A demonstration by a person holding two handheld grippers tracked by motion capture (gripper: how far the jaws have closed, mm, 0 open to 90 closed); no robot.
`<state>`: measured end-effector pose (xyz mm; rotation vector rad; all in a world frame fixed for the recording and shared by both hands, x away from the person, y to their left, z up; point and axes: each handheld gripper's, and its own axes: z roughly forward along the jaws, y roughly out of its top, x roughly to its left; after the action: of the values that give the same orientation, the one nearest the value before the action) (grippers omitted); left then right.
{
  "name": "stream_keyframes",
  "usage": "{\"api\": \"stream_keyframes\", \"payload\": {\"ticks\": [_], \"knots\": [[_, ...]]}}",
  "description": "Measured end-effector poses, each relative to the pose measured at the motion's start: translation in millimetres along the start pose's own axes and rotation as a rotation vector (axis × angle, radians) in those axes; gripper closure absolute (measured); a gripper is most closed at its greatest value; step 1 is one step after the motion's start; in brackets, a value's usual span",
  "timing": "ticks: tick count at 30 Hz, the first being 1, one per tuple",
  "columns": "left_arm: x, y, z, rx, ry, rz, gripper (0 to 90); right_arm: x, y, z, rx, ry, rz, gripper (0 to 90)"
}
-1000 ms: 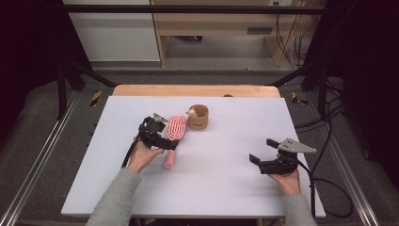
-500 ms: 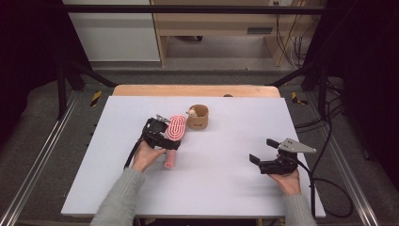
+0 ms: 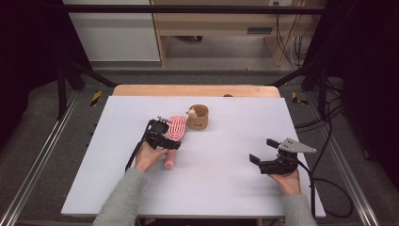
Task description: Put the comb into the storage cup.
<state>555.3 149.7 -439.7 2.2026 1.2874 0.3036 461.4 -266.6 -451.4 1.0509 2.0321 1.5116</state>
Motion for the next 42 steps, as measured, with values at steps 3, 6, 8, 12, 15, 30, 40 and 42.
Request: {"api": "stream_keyframes", "payload": {"ticks": [3,6,8,12,15,30,40,42], "knots": [[-1.0,-0.1,1.5,0.001,0.012,-0.002,22.6,0.0,0.0,0.1,-0.001,0.001,-0.002,0.5],[-1.5,0.0,2.9,0.011,0.012,-0.003,28.2,0.0,0.0,0.1,0.000,0.000,0.000,0.5],[-2.2,0.1,4.0,0.014,0.013,-0.003,31.2,0.0,0.0,0.1,-0.001,0.001,-0.002,0.5],[-3.5,-0.1,7.1,0.029,0.031,0.000,35.0,0.1,0.0,0.1,0.001,0.001,-0.001,0.4],[-3.3,-0.4,8.9,0.033,0.030,-0.013,38.7,0.0,0.0,0.0,0.000,0.001,-0.001,0.5],[-5.8,-0.3,11.7,0.053,0.032,-0.056,52.2,0.1,0.1,-0.1,0.000,-0.001,-0.002,0.5],[-7.3,-0.1,12.3,0.064,0.039,-0.080,55.9,-0.1,0.2,-0.3,0.000,-0.001,-0.001,0.5],[-7.7,-0.1,12.7,0.065,0.038,-0.083,56.2,-0.2,0.2,-0.3,0.000,-0.001,0.000,0.5]]}}
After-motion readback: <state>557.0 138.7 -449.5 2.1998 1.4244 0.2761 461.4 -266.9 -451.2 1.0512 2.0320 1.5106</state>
